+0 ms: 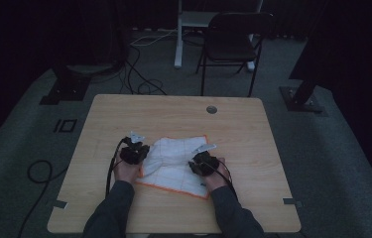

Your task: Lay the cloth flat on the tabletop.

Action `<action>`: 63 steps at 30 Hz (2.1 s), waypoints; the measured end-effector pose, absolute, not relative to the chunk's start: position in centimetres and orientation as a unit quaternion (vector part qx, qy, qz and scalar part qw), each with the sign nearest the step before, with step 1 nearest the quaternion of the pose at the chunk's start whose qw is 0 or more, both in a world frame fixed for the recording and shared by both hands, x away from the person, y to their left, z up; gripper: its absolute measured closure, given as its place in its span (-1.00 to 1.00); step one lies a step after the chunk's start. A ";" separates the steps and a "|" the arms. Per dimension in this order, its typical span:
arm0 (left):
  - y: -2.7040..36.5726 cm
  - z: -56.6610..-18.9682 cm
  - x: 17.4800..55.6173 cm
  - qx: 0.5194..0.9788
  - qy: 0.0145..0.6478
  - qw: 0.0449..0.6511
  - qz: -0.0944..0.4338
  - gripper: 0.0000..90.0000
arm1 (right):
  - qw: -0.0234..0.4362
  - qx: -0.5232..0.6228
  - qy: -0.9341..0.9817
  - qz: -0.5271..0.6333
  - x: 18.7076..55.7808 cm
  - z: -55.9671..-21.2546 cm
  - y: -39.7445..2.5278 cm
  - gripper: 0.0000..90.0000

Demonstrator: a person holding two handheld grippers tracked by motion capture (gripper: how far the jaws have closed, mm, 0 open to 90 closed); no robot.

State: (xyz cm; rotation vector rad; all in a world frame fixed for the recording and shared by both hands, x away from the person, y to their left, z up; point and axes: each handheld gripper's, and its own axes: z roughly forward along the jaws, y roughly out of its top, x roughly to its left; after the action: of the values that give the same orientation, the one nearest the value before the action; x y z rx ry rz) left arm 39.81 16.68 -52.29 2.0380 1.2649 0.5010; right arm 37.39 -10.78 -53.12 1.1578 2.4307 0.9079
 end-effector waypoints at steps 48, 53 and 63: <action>16.2 -53.3 41.3 0.787 0.495 0.345 0.129 0.64 | 0.155 0.408 0.841 0.320 36.7 -53.3 -12.7 0.81; 15.7 -52.6 41.0 0.794 0.480 0.345 0.141 0.92 | 0.155 0.409 0.840 0.323 36.7 -53.4 -12.8 0.81; 14.6 -49.3 39.1 0.785 0.447 0.397 0.161 0.93 | 0.155 0.409 0.839 0.324 36.7 -53.4 -12.8 0.81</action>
State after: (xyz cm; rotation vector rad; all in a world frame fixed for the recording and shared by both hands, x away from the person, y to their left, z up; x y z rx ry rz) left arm 39.09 14.59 -49.25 1.9890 1.1322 0.4080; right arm 36.68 -12.79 -53.38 1.1717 2.4030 0.9280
